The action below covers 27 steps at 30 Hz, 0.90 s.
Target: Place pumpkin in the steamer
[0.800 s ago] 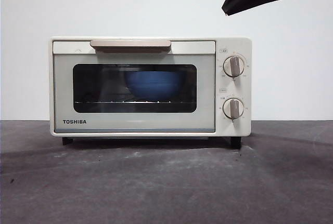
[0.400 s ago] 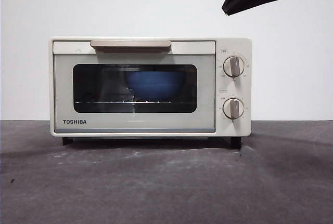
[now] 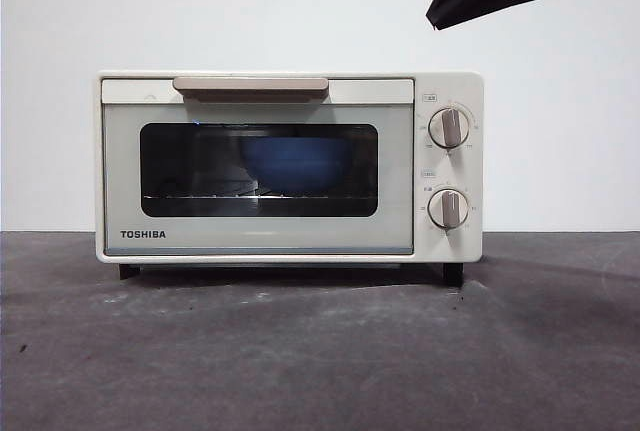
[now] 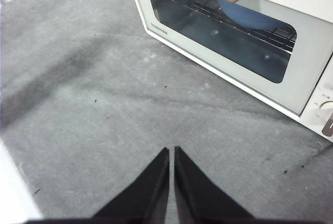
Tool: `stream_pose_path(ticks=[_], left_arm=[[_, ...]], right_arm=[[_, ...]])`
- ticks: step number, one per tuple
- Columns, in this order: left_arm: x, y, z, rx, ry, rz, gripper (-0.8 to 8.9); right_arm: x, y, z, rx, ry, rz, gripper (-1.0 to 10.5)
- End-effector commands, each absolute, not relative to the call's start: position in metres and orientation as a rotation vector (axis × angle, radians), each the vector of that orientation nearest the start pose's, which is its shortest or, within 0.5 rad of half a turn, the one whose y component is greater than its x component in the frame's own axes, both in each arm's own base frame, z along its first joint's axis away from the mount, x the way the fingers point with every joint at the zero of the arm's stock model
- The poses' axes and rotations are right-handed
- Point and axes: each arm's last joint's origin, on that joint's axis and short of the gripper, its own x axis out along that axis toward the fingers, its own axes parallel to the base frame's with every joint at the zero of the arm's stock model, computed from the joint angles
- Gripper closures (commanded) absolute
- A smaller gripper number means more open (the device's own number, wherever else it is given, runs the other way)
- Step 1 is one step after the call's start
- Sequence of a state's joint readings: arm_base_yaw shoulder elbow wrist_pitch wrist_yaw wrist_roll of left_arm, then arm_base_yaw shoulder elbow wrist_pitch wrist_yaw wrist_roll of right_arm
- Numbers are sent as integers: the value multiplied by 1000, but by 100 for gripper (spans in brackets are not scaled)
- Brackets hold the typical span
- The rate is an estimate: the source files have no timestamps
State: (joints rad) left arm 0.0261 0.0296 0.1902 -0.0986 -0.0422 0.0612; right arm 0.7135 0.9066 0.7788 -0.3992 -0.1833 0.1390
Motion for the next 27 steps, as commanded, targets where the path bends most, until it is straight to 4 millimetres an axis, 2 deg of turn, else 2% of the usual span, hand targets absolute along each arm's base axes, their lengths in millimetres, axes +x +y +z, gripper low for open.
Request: stream_pose_path(ticks=[1,9,14,27], left_arm=[[86,4,204,71,-48,76,798],[94,4,170,72,66,72,798],[97,4,157,72,105,71,798],[96,4,153,68,143,70,798]], right_arm=[[141,132,295,-9,572,846,934],[141,132,295,-9,572,846,934],[141,132,295,-9,572,846,934],[141,132,295,-9,572,846,934]])
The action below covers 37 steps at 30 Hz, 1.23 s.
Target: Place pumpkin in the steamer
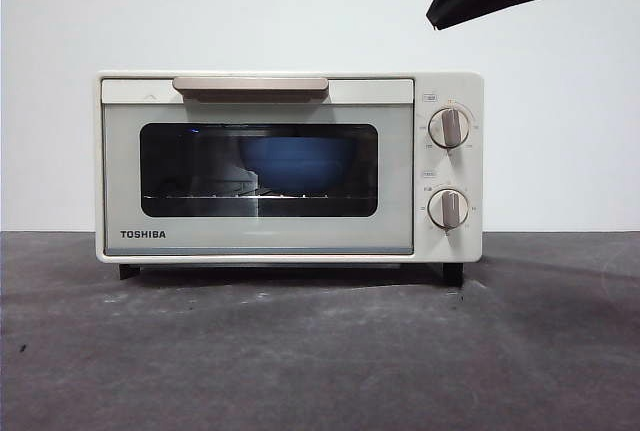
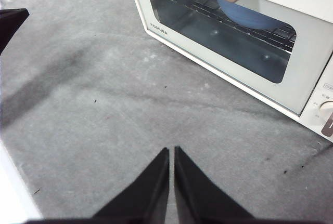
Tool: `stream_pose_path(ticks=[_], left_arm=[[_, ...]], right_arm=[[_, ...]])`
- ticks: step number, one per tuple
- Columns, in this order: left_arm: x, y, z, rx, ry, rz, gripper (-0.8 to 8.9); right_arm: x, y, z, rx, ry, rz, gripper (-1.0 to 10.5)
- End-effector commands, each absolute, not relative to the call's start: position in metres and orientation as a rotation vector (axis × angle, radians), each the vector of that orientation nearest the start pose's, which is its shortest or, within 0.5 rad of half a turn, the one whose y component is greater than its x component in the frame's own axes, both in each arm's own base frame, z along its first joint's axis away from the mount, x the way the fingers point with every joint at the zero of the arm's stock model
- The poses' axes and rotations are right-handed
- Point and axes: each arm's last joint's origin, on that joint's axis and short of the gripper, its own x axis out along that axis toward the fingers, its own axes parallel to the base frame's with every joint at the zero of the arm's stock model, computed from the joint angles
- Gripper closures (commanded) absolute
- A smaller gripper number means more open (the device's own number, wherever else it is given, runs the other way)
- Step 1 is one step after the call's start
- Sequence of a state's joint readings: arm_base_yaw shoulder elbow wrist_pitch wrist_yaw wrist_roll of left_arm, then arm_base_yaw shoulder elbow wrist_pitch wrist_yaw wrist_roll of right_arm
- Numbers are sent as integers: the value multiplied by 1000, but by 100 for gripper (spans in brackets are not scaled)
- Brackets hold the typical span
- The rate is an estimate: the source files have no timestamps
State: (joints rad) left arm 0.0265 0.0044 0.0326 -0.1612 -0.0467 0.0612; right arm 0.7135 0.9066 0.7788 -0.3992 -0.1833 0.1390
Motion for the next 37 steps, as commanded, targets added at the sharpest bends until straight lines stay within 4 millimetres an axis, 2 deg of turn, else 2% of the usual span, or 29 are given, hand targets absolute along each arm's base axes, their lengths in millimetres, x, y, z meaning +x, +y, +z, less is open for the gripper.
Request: stream_pose_path(ticks=[1,16,19,24,29,33,37], left_arm=[[96,4,153,68,143,70,798],[96,4,153,68,143,69,798],[96,4,153,68,143,70,798],[96,4,153,68,143,70,798],[96,4,153,68,143,70,798],[96,4,153,68,143,69,798],[96,4,153,68,143,69,798]], right_arm=[[141,132,295,-9,572,846,934],[139,131,296,-10,566,853,934],[139,124,300,-83,496,808,934],[139,97,310,-89,361,694,934],[135,57,308,-28,208,486,934],[128,32,293,-5,96,332,934],[117,16,267,0,25,214,934]])
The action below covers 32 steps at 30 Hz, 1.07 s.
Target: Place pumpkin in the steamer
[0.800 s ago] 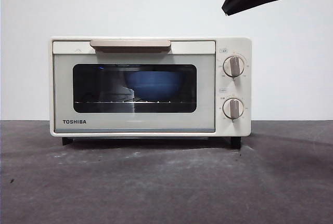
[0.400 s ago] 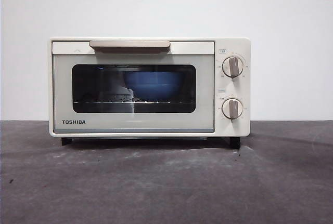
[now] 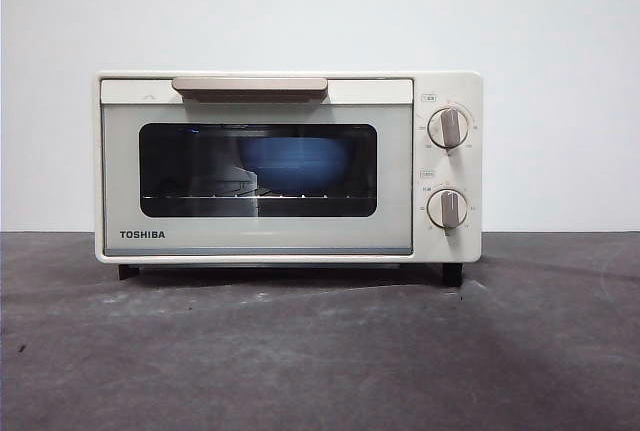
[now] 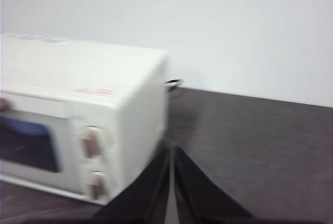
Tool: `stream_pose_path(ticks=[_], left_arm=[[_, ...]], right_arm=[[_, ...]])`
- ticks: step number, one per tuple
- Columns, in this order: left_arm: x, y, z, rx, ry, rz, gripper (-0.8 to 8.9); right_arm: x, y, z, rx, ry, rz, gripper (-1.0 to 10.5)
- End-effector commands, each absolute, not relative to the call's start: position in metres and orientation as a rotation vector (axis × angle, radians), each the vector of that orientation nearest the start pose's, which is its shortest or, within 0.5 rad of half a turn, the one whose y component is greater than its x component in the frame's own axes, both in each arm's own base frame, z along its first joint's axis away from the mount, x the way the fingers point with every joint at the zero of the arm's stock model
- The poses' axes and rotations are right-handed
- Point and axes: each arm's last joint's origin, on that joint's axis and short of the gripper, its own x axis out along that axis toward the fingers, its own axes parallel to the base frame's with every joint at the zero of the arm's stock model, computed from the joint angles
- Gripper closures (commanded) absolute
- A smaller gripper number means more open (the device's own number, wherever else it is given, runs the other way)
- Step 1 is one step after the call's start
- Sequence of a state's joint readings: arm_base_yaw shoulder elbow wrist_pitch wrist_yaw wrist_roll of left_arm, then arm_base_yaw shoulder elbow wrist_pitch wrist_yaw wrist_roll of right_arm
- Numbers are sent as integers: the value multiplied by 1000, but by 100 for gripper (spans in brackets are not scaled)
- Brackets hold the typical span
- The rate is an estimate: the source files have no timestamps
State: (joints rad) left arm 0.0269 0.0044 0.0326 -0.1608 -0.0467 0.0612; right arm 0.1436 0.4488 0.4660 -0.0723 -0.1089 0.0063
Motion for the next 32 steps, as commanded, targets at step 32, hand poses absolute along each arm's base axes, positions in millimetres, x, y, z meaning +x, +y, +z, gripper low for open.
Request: stream_pose_path(ticks=[32], left_arm=[[96,4,153,68,143,69,798]], right_arm=[[96,3,150,41,169,99,934]])
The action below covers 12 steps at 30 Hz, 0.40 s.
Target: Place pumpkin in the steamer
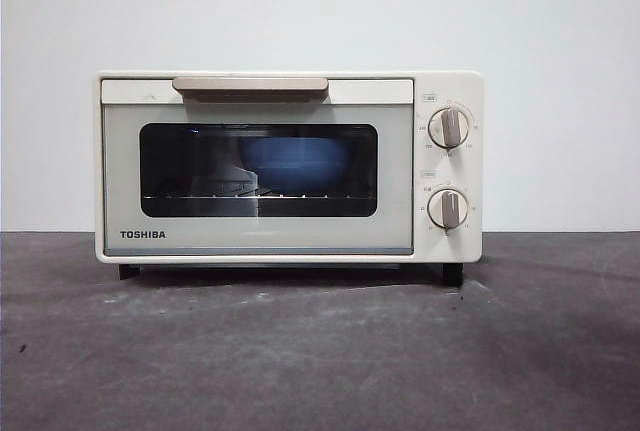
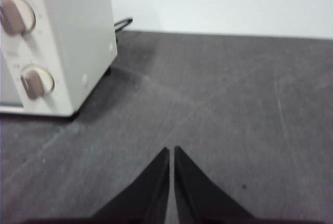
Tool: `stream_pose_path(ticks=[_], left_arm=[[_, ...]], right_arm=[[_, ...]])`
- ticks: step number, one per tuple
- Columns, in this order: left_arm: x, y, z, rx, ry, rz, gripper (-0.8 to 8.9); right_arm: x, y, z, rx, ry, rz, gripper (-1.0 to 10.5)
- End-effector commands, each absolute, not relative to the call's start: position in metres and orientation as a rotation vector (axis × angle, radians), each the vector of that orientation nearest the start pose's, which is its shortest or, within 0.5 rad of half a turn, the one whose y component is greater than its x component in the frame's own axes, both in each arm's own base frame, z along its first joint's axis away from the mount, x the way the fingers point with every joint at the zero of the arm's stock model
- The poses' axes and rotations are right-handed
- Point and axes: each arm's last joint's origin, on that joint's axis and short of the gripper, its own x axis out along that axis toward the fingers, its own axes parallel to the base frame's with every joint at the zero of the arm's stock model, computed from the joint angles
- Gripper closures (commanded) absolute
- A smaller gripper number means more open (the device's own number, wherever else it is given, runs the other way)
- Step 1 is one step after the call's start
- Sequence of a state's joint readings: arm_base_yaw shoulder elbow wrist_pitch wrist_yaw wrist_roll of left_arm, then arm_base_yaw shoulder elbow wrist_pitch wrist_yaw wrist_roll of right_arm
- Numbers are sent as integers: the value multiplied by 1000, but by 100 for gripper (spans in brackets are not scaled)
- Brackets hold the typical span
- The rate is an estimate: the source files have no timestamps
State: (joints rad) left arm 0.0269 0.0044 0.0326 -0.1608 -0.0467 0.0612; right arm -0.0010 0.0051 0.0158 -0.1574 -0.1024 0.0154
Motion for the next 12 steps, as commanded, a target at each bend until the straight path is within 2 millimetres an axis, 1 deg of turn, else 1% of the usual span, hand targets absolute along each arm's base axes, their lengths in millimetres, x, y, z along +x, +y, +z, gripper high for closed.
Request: stream_pose_path(ticks=[1,12], left_arm=[[96,4,153,68,143,69,798],[96,4,153,68,143,69,798]], right_arm=[[96,3,150,58,167,98,934],[96,3,154,54,127,98,934]])
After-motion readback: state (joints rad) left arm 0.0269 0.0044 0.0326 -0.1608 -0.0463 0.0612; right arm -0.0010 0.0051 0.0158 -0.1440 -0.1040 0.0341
